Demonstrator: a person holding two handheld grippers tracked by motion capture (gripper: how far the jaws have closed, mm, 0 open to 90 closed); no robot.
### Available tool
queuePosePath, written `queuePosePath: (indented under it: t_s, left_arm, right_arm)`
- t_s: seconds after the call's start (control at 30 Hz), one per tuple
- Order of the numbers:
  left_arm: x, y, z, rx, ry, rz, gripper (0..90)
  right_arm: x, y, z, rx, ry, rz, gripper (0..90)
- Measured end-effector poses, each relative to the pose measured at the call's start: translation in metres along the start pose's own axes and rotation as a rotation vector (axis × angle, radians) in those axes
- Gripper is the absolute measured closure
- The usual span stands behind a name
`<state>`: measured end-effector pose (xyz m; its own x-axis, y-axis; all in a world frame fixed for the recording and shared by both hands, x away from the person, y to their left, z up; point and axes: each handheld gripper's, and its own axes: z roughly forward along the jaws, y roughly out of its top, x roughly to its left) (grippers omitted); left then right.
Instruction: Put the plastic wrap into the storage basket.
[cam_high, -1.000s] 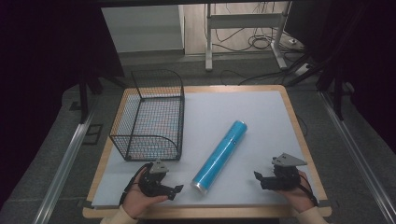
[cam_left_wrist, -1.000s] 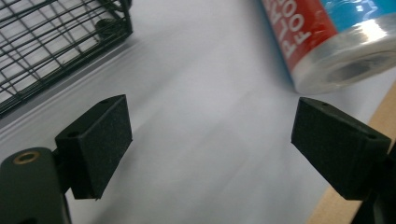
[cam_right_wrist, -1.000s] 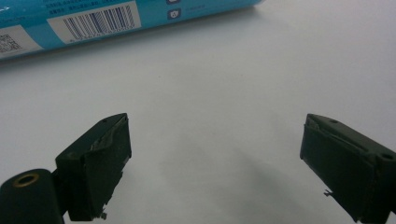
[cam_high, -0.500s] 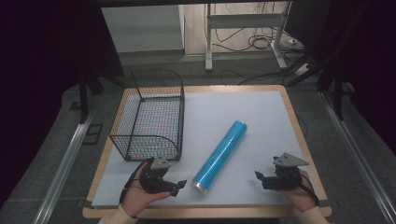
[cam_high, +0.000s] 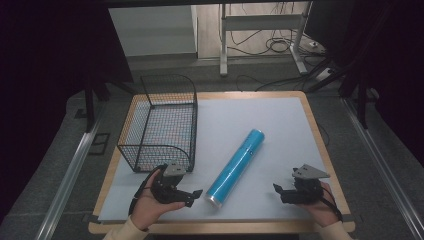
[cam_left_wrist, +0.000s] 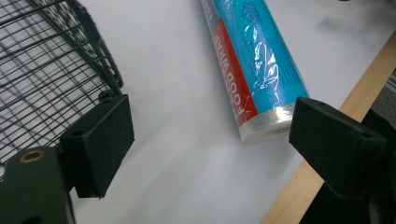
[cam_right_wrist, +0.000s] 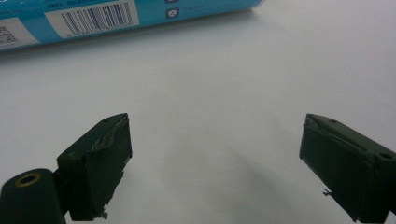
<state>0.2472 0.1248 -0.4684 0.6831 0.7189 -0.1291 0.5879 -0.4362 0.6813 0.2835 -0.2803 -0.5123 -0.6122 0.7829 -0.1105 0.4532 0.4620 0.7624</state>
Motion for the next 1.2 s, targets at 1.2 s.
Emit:
queuePosePath:
  t_s: [1.2]
  left_arm:
    - [-0.023,0.056,0.034,0.055,0.009,0.090,14.1]
  right_arm:
    - [0.000,0.000,-0.001,-0.007,0.014,0.016,9.7]
